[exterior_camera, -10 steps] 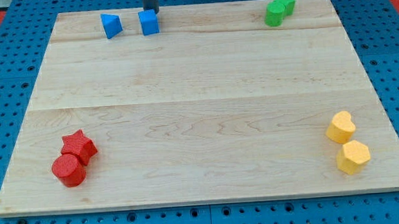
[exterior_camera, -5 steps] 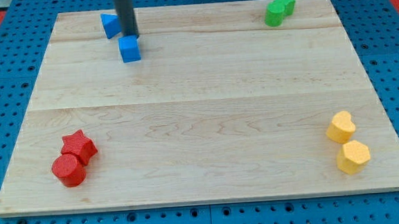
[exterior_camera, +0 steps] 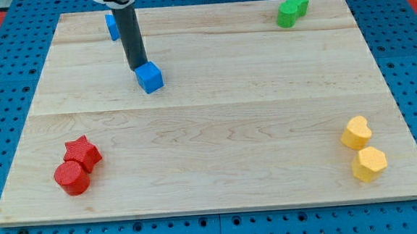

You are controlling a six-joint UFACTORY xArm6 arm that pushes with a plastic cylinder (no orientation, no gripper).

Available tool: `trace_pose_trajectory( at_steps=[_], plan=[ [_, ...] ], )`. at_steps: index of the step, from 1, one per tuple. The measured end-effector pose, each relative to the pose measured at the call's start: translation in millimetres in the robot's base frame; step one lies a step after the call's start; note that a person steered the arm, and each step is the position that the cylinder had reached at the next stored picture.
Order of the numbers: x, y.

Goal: Move the blue cube to the bottom center

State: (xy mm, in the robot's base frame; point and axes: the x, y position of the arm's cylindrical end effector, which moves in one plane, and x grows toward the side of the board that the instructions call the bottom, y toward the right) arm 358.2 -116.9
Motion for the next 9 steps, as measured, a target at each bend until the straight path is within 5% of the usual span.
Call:
trace_pose_trajectory(
  at_steps=[3,8,9],
  plan=[
    [34,53],
    [154,62],
    [143,89]
  ],
)
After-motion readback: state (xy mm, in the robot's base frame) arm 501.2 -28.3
